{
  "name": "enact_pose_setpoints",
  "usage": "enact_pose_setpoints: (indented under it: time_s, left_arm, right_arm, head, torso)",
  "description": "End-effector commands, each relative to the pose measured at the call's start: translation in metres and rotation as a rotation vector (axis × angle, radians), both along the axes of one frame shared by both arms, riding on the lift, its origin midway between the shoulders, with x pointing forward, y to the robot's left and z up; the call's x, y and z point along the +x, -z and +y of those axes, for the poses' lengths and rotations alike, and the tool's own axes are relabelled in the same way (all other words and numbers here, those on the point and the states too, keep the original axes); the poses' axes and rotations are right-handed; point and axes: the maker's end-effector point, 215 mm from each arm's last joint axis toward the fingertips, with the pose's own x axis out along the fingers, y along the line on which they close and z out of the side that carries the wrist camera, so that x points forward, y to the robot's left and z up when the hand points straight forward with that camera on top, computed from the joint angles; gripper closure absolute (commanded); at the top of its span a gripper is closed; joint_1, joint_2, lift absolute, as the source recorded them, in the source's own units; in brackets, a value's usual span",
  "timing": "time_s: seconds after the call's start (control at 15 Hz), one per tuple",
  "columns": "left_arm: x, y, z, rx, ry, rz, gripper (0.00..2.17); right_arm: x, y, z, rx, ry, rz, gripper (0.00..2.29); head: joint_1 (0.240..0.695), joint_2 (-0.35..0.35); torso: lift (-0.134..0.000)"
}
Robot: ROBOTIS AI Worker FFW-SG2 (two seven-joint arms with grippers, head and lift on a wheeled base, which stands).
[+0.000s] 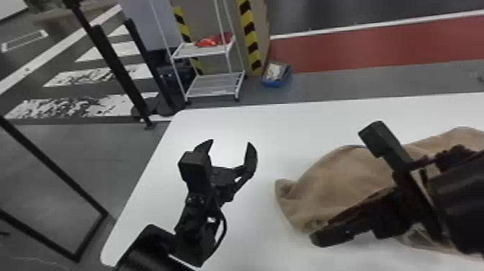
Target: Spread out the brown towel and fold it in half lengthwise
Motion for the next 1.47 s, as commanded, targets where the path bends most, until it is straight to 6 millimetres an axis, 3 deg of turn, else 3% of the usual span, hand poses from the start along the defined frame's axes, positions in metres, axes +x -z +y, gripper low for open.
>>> enact_pose_setpoints:
  time_s: [0.0, 0.27, 0.6, 1.0, 1.4]
  left_arm:
    - [-0.001, -0.001, 0.004, 0.003, -0.006, -0.002, 0.08]
    - [-0.001, -0.003, 0.009, 0.001, -0.012, -0.005, 0.08]
    - [-0.003, -0.004, 0.010, 0.003, -0.015, -0.007, 0.08]
    - [-0.004, -0.002, 0.009, -0.001, -0.013, -0.002, 0.08]
    - [-0.006, 0.000, 0.008, -0.002, -0.013, 0.000, 0.08]
  right_arm:
    - [-0.003, 0.008, 0.015, -0.016, -0.010, 0.023, 0.32]
    - [0.003, 0.027, 0.031, -0.125, -0.014, -0.013, 0.38]
    - [0.021, 0.038, 0.016, -0.234, 0.032, -0.092, 0.41]
    - [0.028, 0.066, 0.000, -0.347, 0.057, -0.098, 0.50]
    - [0.043, 0.070, -0.014, -0.401, 0.105, -0.139, 0.51]
  head:
    - [0.695, 0.350]
    - [0.695, 0.350]
    - [0.695, 0.350]
    - [0.695, 0.350]
    - [0.695, 0.350]
  torso:
    - [-0.125]
    - [-0.125]
    - [-0.125]
    - [-0.125]
    - [-0.125]
